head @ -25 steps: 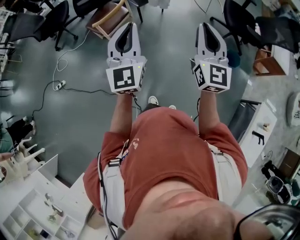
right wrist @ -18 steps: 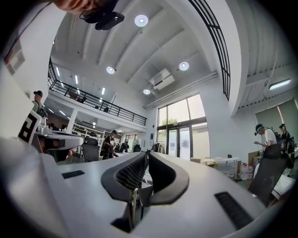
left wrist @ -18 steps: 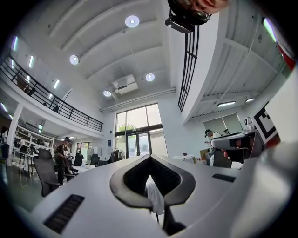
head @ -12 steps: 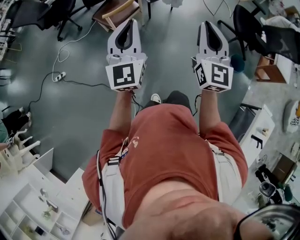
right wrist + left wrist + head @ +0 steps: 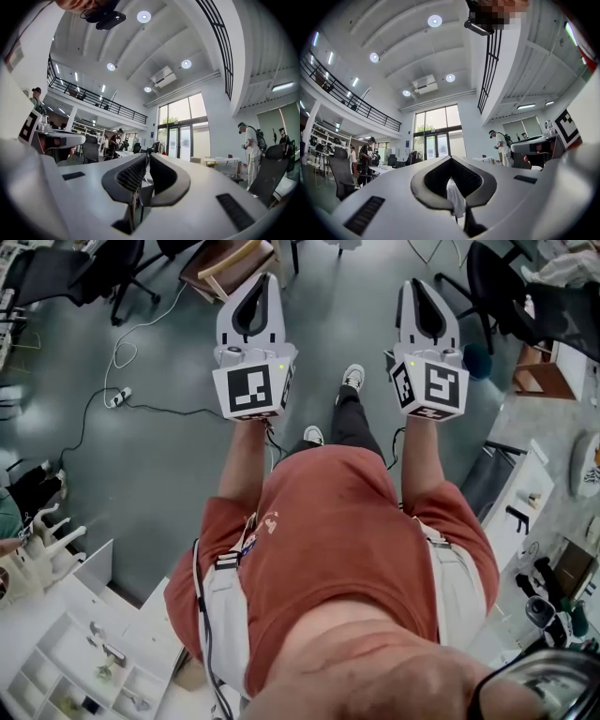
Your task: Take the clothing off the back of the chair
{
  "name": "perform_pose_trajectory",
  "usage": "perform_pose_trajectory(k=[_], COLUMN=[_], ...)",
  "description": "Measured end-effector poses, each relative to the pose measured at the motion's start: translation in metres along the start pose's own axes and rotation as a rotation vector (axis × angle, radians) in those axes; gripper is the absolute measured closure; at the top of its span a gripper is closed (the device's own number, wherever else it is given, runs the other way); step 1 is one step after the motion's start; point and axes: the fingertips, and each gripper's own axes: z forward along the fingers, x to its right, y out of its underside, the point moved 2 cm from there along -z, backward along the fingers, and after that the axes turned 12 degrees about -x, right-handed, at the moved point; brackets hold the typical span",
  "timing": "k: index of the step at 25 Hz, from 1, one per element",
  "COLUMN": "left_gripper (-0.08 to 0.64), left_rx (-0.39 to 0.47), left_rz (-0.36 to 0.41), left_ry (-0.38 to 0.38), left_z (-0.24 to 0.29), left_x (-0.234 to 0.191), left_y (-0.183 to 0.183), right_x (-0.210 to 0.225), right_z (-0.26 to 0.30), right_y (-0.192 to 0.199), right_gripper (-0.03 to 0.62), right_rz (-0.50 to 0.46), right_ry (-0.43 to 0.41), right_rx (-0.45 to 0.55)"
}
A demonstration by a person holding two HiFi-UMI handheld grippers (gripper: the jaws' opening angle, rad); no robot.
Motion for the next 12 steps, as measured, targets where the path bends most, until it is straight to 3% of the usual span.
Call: perform_pose_trajectory(k=[6, 12], left_gripper=[0.546, 0.546], left_rx=[-0.011, -0.025], left_rz=[0.006, -0.006], left_ry=[0.006, 0.011], left_z=[0.051, 0.131], left_x=[0.008, 0.022], left_y=[0.004, 0.007], right_x=[0.025, 0.078], right_z=[0.041, 0.101], right_y=[0.008, 0.019], right_gripper=[0.554, 0.554], right_rz=[0.006, 0.038], right_ry=[-0.013, -0.006], right_rx=[-0.008, -0.027])
